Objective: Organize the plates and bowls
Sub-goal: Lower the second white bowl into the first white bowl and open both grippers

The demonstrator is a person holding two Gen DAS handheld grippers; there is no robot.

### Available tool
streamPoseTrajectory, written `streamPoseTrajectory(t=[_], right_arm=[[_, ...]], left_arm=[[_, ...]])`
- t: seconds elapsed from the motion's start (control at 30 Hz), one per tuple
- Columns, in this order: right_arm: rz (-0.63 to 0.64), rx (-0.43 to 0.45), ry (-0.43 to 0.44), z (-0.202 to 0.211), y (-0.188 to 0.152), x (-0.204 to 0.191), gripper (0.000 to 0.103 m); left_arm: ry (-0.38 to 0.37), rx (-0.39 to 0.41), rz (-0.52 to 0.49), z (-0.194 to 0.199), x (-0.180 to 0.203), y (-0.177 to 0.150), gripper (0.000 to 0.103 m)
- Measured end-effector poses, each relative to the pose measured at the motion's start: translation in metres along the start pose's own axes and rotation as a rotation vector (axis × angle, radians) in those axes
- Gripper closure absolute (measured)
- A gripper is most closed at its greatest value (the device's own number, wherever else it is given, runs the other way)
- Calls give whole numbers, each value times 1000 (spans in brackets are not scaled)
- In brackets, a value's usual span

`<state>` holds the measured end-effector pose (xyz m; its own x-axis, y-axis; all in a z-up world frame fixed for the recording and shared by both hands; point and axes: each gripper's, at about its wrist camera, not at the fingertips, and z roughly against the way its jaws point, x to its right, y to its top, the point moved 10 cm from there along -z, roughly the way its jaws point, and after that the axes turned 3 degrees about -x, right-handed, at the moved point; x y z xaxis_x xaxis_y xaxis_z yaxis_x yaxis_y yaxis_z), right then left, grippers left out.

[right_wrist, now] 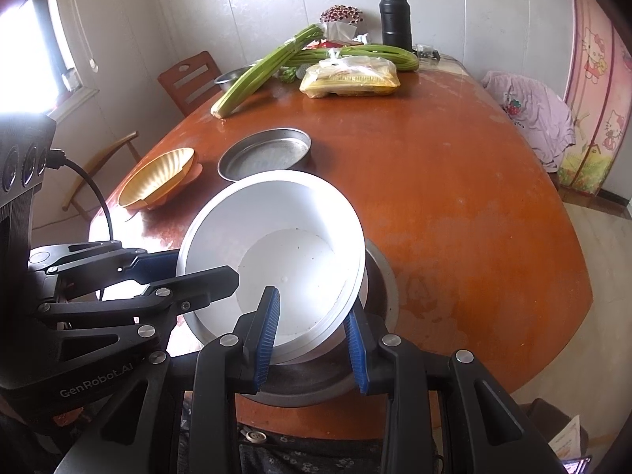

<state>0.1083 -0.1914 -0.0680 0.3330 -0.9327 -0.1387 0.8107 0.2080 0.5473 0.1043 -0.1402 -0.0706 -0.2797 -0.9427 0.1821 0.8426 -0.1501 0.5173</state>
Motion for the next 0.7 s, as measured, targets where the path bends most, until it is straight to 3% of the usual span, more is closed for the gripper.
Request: streamPoseTrajectory(t=[0.7], right_arm=[[36, -36, -47, -14, -2, 1, 69]], left_arm=[[43, -31, -12, -15, -9, -4, 77]])
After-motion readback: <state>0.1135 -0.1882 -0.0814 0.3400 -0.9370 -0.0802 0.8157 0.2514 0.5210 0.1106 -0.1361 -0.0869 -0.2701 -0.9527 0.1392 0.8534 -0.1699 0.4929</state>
